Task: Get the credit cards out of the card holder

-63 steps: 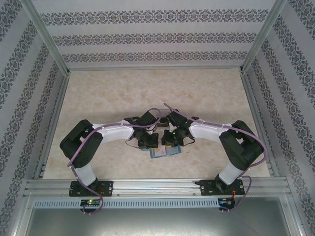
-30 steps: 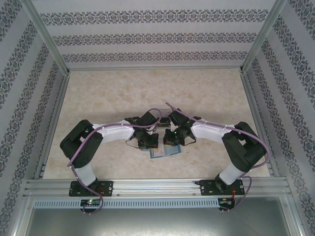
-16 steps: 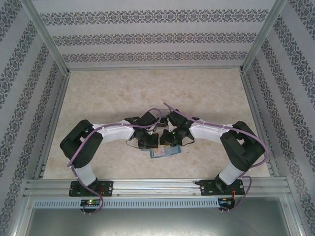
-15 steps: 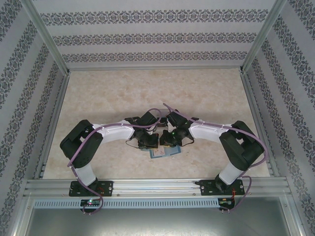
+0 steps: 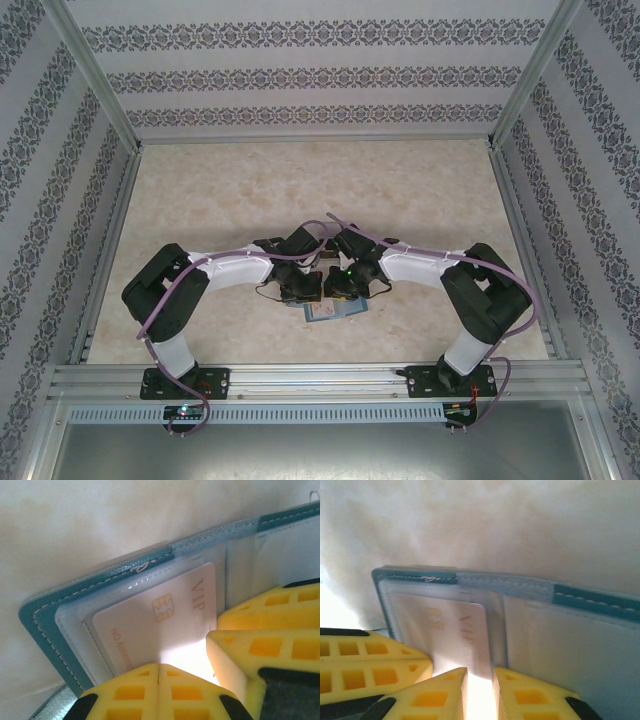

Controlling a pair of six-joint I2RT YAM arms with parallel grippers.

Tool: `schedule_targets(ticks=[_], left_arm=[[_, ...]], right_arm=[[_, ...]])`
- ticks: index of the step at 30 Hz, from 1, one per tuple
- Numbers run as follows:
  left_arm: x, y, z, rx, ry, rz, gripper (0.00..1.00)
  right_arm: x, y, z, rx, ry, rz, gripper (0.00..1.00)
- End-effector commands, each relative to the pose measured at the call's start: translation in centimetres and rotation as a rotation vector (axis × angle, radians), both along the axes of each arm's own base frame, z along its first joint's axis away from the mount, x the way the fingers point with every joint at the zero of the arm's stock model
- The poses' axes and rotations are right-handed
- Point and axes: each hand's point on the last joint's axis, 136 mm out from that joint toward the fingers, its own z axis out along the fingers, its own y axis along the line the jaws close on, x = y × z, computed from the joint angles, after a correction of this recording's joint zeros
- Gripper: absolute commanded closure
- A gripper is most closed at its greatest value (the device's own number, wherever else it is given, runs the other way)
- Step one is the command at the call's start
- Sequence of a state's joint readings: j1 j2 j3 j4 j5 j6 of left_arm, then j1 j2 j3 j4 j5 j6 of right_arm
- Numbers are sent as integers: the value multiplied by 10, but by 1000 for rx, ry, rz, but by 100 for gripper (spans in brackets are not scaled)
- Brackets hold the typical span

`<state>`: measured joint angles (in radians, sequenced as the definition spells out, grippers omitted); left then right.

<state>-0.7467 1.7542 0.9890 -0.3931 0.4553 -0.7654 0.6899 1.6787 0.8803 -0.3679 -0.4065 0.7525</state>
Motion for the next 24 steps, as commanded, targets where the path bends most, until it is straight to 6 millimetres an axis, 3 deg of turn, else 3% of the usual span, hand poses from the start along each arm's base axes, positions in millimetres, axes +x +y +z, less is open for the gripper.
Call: schedule_targets(ticks=[1,8,13,24], left_arm=[[-14,16,-8,96,25,-15,100],[-12,16,-2,94,13,-12,93],[-9,16,9,82,-21,-7,90],[-12,20,2,99,-8,-8,100]], right_arm=[[0,-20,-7,-121,-9,-2,78],[2,-19,0,-126,-22,5,79],[4,-6,12,-48,-33,-1,79],[6,15,21,25,-35,9,78]])
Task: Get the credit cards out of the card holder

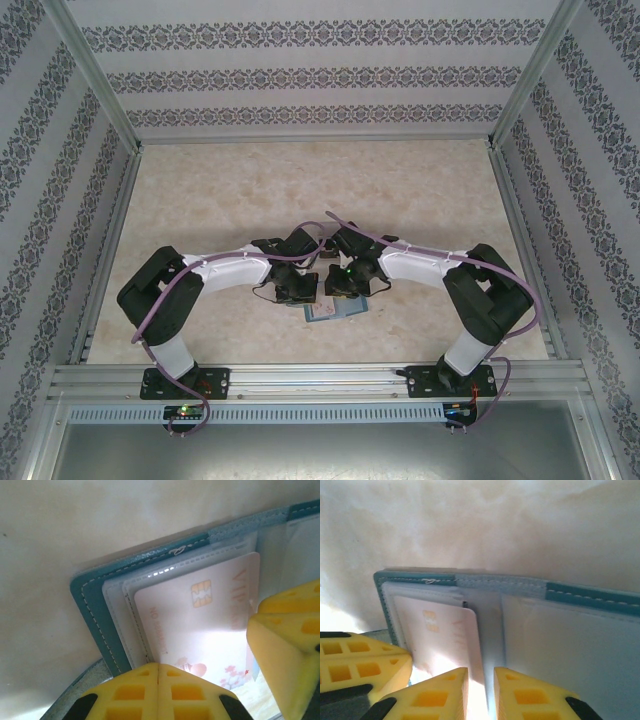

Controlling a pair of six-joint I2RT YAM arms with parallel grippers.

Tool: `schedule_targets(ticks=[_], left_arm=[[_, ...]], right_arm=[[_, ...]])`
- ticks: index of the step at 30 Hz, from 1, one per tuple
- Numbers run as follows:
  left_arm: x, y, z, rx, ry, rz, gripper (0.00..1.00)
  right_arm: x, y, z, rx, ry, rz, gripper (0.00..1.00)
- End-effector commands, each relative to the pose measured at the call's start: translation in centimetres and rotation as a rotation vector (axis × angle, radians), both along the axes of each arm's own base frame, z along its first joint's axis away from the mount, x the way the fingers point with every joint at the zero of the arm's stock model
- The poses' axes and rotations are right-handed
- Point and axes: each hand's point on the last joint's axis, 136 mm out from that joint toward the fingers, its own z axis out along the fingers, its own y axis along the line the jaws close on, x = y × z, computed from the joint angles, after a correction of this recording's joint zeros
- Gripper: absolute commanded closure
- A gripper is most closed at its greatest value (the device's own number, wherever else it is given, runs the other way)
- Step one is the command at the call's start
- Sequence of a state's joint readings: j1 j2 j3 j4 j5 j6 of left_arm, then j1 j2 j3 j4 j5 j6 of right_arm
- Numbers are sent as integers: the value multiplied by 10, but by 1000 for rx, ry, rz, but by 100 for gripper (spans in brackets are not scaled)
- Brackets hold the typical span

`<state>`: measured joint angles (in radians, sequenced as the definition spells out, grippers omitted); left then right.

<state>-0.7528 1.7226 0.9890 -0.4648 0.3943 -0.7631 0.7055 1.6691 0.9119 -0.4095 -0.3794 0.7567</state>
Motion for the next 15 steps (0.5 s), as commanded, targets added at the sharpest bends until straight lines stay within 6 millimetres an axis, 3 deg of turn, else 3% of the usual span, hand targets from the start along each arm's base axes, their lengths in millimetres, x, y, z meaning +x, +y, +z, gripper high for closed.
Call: schedule_targets(ticks=[1,12,15], left_arm=[[-8,5,-1,30,7,-19,100],[-9,5,-4,32,16,-23,100],[-9,5,-5,33,17,-22,100]], right_arm=[[4,13,13,45,-20,7,78],[2,12,12,45,-15,6,79],[3,4,11,-3,-26,-5,79]])
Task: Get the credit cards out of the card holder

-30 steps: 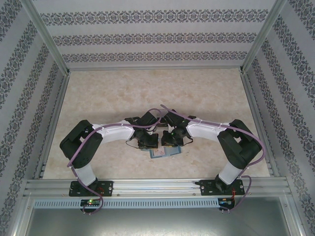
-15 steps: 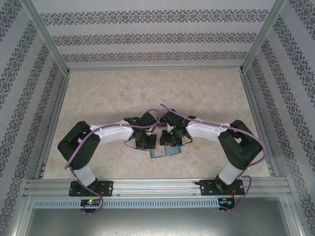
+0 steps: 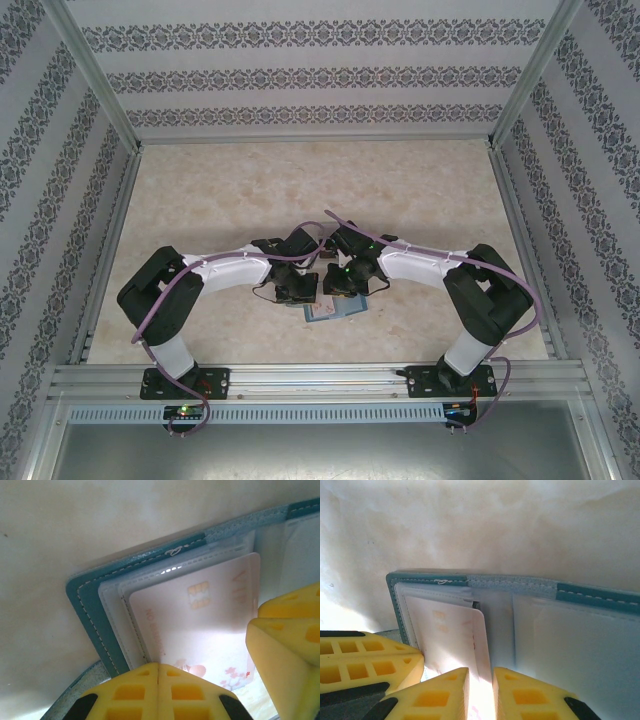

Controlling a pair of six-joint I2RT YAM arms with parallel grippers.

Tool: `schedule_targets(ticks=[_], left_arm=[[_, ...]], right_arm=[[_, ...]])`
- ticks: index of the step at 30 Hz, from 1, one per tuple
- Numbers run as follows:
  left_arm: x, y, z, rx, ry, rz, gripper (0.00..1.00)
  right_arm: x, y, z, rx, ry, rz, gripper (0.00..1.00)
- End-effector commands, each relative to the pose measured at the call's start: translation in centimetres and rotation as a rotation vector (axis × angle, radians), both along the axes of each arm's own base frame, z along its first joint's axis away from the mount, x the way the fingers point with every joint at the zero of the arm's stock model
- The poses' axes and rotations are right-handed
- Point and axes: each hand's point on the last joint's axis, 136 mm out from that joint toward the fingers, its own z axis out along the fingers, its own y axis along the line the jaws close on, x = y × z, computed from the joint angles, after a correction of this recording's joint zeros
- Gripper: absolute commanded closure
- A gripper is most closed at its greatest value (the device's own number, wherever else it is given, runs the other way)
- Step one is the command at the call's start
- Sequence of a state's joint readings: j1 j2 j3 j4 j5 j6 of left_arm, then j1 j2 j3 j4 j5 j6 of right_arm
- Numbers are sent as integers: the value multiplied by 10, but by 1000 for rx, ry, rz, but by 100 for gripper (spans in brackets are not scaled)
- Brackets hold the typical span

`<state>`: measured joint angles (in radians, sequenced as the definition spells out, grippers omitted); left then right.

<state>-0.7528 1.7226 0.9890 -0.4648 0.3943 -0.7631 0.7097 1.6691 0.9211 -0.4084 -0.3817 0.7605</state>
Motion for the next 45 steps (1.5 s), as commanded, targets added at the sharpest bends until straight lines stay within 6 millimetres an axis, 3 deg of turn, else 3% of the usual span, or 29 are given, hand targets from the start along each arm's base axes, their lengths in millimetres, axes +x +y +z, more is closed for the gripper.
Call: schedule_targets(ticks=[1,3,11,28,33,41,45], left_arm=[[-9,5,-5,35,19,-21,100],[-9,5,-5,33,21,-22,100],[-9,5,-4,34,20,-23,100],[-6,1,1,23,15,-27,100],[-6,0,2,18,15,-26,100],[-7,0,0,15,22,-29,100],[-7,-1,0,14,21,-29,100]], right_arm=[[3,-4,8,-34,-30,-11,78],[4,-8,10,-50,-44,-15,78],[6,12,24,62,-52,-5,79],[0,7,-12,0,15,12,79],[0,8,-11,4,15,9,79],[-1,12,-11,20,19,12,87],[-2,9,-15,0,25,12,85]])
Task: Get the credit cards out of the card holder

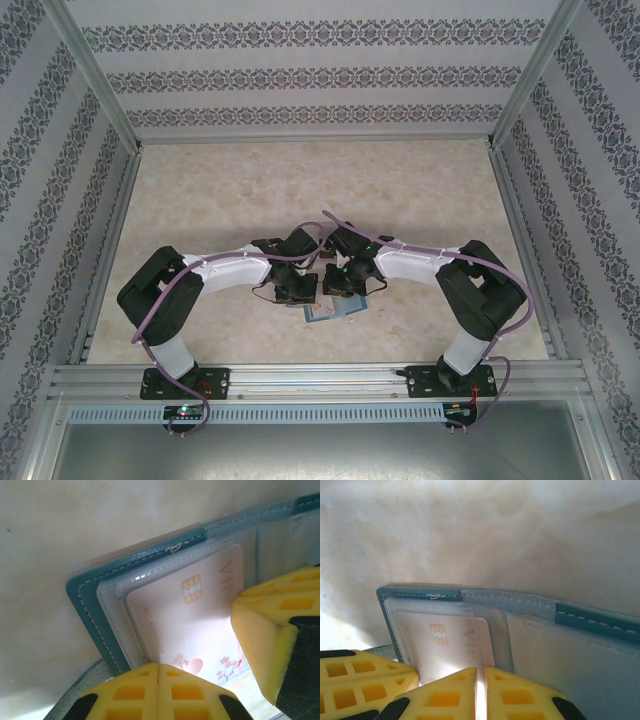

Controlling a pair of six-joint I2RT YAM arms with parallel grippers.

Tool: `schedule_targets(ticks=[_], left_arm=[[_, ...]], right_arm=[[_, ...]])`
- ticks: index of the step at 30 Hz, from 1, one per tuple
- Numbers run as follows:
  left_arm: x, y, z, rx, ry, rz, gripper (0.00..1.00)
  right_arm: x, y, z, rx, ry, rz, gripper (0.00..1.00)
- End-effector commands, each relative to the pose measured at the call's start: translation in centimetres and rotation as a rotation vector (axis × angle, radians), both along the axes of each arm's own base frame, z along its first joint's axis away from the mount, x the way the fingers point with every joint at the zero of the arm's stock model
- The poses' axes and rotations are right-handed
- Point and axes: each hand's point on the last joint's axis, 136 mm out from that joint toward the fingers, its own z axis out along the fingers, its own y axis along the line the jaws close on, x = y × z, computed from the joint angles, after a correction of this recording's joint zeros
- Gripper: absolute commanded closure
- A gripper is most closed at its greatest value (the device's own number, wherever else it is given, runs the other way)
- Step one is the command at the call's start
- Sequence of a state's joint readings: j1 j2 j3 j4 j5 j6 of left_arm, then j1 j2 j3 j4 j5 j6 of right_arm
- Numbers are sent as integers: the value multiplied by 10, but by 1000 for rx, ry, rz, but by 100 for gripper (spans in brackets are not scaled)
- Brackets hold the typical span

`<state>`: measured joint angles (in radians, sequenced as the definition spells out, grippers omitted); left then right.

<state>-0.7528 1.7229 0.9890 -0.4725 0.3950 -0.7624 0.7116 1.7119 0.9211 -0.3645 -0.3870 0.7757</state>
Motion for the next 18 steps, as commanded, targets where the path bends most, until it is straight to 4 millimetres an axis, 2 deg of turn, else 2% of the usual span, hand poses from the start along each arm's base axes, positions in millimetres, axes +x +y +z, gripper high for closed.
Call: schedule_targets(ticks=[1,3,6,12,18], left_arm=[[-6,-2,0,11,14,-27,100],[-5,-1,2,11,11,-26,100],[-5,0,3,13,6,-25,98],[-6,0,4,15,8,-25,97],[-5,1,4,18,8,-25,97]], right_arm=[[-5,1,-6,-17,15,20,84],[-4,-4,-7,-51,8,18,78],[-3,-11,-7,-89,-3,19,76],[1,-22,0,-155,-38,27,75],[5,-20,10,-149,-63,33,74]])
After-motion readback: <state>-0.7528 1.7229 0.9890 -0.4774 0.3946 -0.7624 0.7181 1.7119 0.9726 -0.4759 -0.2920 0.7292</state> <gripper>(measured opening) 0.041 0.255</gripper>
